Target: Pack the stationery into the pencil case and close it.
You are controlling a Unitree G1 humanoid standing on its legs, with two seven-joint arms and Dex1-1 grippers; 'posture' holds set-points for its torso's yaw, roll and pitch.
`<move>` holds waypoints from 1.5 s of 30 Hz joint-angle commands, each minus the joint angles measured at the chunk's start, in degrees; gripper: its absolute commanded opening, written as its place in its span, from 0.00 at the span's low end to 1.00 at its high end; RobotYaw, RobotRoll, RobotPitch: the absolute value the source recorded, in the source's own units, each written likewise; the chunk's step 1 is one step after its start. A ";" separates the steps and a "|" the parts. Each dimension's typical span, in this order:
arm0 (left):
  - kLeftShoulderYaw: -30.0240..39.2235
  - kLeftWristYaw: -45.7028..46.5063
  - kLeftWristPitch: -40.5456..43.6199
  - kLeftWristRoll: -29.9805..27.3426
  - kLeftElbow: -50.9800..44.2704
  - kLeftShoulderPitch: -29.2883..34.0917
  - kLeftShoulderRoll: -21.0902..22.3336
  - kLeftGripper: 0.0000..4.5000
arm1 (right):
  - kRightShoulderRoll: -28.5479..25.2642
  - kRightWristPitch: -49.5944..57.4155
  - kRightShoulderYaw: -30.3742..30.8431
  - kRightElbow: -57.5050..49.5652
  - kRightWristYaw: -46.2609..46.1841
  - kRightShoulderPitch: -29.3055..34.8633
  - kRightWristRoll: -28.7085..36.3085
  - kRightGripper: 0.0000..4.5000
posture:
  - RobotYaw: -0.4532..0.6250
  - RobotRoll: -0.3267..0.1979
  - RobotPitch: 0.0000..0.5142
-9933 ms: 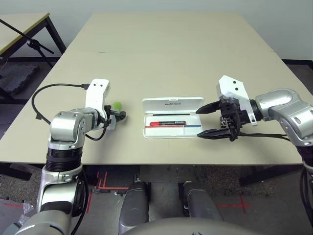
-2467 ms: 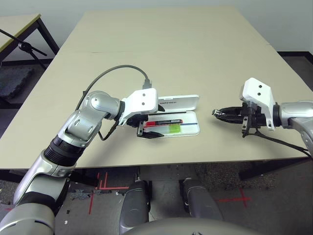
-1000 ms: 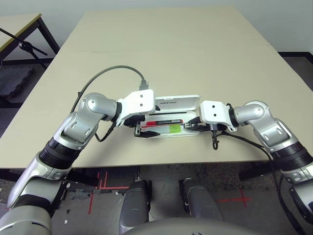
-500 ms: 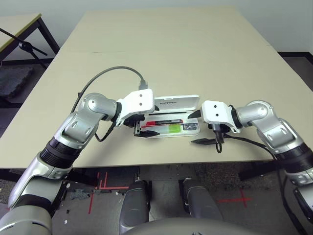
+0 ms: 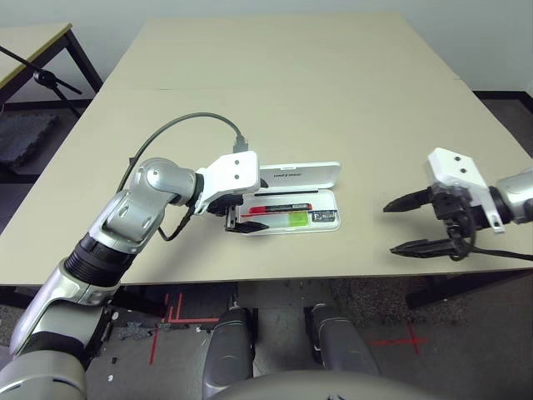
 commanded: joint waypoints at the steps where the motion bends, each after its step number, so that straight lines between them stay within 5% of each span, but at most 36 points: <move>1: 0.62 -0.19 0.05 -0.18 -0.59 1.35 0.80 1.00 | 0.27 1.06 -1.59 -0.79 -1.31 1.09 2.02 0.99 | 0.33 0.62 0.20; 4: 1.62 -0.27 1.57 -0.72 -1.26 2.47 1.85 1.00 | 1.24 0.93 -1.30 -1.00 -2.49 1.42 2.50 0.99 | 0.33 0.62 0.21; 16: 5.85 -1.30 1.39 1.28 1.37 9.96 13.26 0.01 | 2.89 0.28 -0.11 -0.66 -3.75 0.84 3.04 1.00 | 0.34 0.62 0.21; 25: 7.14 7.93 -10.53 6.82 14.55 6.27 8.45 0.01 | 3.62 -1.60 1.07 0.61 -3.92 0.05 1.88 1.00 | 0.34 0.62 0.20; 32: 9.63 19.50 -14.48 7.88 25.55 -1.78 -3.12 0.01 | 3.81 -2.55 2.02 1.07 -4.15 -0.23 1.41 1.00 | 0.34 0.62 0.20; 38: 9.98 17.80 -12.49 4.36 21.12 -2.04 -7.71 0.01 | 3.12 -2.52 1.98 0.83 -4.57 -0.09 0.99 1.00 | 0.32 0.62 0.21; 45: 5.67 11.98 -9.59 3.28 12.83 1.52 -8.17 0.01 | 2.44 -2.63 1.76 0.87 -4.50 0.09 0.57 1.00 | 0.32 0.62 0.21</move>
